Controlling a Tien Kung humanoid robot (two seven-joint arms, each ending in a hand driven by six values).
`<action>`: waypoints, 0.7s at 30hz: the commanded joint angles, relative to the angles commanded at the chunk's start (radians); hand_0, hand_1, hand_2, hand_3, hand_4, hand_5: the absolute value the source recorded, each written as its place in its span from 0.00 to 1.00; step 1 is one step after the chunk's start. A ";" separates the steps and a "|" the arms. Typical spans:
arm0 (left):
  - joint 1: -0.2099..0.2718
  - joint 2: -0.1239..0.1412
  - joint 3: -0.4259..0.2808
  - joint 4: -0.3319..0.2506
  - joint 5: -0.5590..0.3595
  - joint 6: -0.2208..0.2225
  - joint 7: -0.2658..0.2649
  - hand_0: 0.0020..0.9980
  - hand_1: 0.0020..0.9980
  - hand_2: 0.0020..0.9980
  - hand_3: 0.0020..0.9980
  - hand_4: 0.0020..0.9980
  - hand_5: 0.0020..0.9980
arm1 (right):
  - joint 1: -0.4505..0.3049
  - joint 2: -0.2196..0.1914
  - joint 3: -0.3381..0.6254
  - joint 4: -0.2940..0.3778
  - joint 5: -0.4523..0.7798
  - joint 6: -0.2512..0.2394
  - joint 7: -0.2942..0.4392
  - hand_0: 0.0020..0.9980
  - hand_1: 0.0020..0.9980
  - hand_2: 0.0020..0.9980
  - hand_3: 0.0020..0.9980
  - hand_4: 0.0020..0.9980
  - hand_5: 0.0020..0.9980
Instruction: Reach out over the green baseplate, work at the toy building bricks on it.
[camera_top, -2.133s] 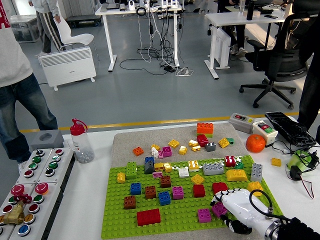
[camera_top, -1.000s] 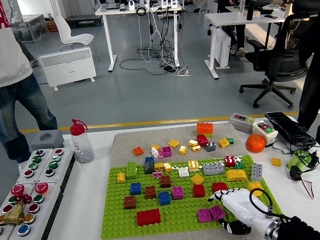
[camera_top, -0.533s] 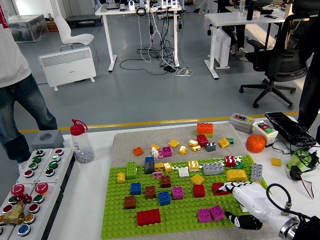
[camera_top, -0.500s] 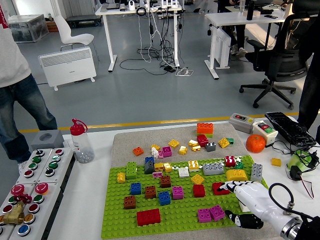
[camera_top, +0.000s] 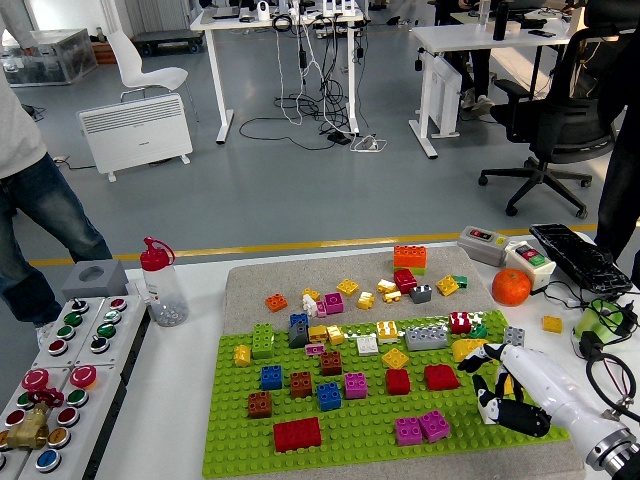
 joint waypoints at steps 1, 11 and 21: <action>-0.001 0.000 0.000 0.000 0.000 0.000 0.000 0.66 0.61 0.56 0.46 0.24 1.00 | 0.001 0.001 -0.004 -0.002 0.005 0.010 -0.004 0.18 0.28 0.60 0.56 0.20 0.07; -0.007 0.000 0.001 0.000 0.000 0.000 0.001 0.66 0.61 0.56 0.46 0.24 1.00 | 0.019 0.014 -0.043 -0.031 0.025 0.064 -0.032 0.18 0.27 0.61 0.56 0.17 0.06; -0.009 0.000 0.001 0.000 0.000 -0.001 0.001 0.66 0.61 0.56 0.46 0.24 1.00 | 0.043 0.038 -0.075 -0.062 0.039 0.076 -0.043 0.18 0.27 0.61 0.57 0.16 0.04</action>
